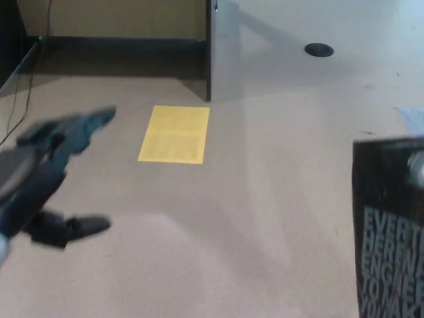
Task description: A person is holding a plastic bag and the robot extends its left hand to grab the bag by hooking its thumb into the holes at the top and brings its hand down by its side. Then it extends its arm again to hand the plastic bag back to the person.
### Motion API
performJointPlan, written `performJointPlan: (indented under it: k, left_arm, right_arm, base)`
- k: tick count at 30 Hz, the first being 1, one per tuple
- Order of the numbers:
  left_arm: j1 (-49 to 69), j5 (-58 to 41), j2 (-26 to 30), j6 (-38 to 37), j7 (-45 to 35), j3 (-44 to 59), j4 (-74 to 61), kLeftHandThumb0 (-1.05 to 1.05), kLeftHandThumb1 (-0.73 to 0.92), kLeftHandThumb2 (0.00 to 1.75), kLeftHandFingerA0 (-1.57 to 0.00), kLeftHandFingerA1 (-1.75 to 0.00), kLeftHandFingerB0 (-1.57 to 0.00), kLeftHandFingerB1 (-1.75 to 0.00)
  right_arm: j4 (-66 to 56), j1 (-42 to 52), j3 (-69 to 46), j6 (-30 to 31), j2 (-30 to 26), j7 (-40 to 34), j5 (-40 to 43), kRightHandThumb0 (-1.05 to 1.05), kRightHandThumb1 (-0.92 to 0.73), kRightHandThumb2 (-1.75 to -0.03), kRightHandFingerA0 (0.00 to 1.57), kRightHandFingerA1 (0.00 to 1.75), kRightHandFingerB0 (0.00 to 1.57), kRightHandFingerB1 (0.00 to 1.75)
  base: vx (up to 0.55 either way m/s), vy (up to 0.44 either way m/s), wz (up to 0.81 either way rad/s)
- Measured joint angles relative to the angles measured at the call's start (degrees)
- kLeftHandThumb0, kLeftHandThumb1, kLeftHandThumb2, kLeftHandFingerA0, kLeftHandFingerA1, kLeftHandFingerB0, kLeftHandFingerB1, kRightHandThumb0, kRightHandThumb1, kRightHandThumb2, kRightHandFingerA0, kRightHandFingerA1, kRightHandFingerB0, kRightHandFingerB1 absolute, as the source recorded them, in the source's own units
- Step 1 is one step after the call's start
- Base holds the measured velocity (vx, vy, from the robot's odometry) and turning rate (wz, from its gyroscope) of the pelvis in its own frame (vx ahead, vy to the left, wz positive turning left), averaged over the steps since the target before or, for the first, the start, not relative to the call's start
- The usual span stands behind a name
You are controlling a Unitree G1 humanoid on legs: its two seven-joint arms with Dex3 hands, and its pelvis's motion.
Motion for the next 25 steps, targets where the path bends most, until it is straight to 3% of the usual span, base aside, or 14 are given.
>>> performJointPlan:
  k: [1, 3, 4, 10, 21, 22, 25]
  left_arm:
    - [1.5, -0.54, -0.44, -1.01, 0.17, 0.38, 0.99, -0.54, 0.4, 0.53, -0.19, -0.29, -0.14, -0.3]
    - [4.04, -1.47, -0.94, -2.85, 0.51, 1.26, 2.85, -0.55, 0.41, 0.53, -0.19, -0.29, -0.15, -0.3]
    - [5.59, -1.98, -1.29, -4.08, 0.87, 1.91, 4.08, -0.6, 0.37, 0.65, -0.15, -0.35, -0.11, -0.35]
    - [11.52, -3.54, -3.54, -9.7, 3.27, 4.72, 12.65, -0.66, 0.4, 0.7, -0.16, -0.38, -0.09, -0.35]
    - [17.21, -3.52, -5.86, -19.09, 11.97, 6.41, 36.94, -0.61, 0.39, 0.67, -0.14, -0.4, -0.08, -0.34]
    - [17.29, -3.41, -5.86, -19.5, 12.63, 6.34, 38.26, -0.31, 0.22, 0.82, 0.0, -0.49, 0.0, -0.48]
    - [17.37, -3.03, -5.87, -20.9, 15.0, 5.81, 43.27, -0.31, 0.23, 0.83, 0.0, -0.49, 0.0, -0.48]
  right_arm:
    - [0.05, 0.0, 0.0, -0.04, 0.0, -0.01, 0.0, -0.28, -0.69, -0.61, 0.66, 0.46, 0.57, 0.4]
    - [0.12, -0.01, 0.0, -0.1, 0.02, -0.01, 0.0, -0.28, -0.69, -0.6, 0.67, 0.46, 0.57, 0.4]
    - [0.13, -0.01, 0.01, -0.13, 0.04, -0.01, 0.0, -0.28, -0.68, -0.6, 0.66, 0.46, 0.56, 0.4]
    - [0.38, -0.03, 0.01, -0.26, 0.2, -0.01, -0.01, -0.28, -0.67, -0.61, 0.68, 0.49, 0.58, 0.41]
    - [0.6, -0.1, 0.01, -0.57, 0.35, -0.03, -0.01, -0.29, -0.68, -0.6, 0.69, 0.48, 0.59, 0.4]
    - [0.6, -0.1, 0.01, -0.58, 0.36, -0.03, -0.01, -0.28, -0.67, -0.6, 0.69, 0.48, 0.59, 0.41]
    - [0.62, -0.1, 0.04, -0.6, 0.41, -0.04, -0.04, -0.28, -0.68, -0.6, 0.69, 0.48, 0.59, 0.4]
  base:
    - [0.0, 0.0, 0.0]
    - [0.0, 0.0, 0.0]
    - [0.0, 0.0, 0.0]
    - [0.0, 0.0, 0.0]
    - [0.0, 0.0, 0.0]
    - [0.0, 0.0, 0.0]
    - [0.0, 0.0, 0.0]
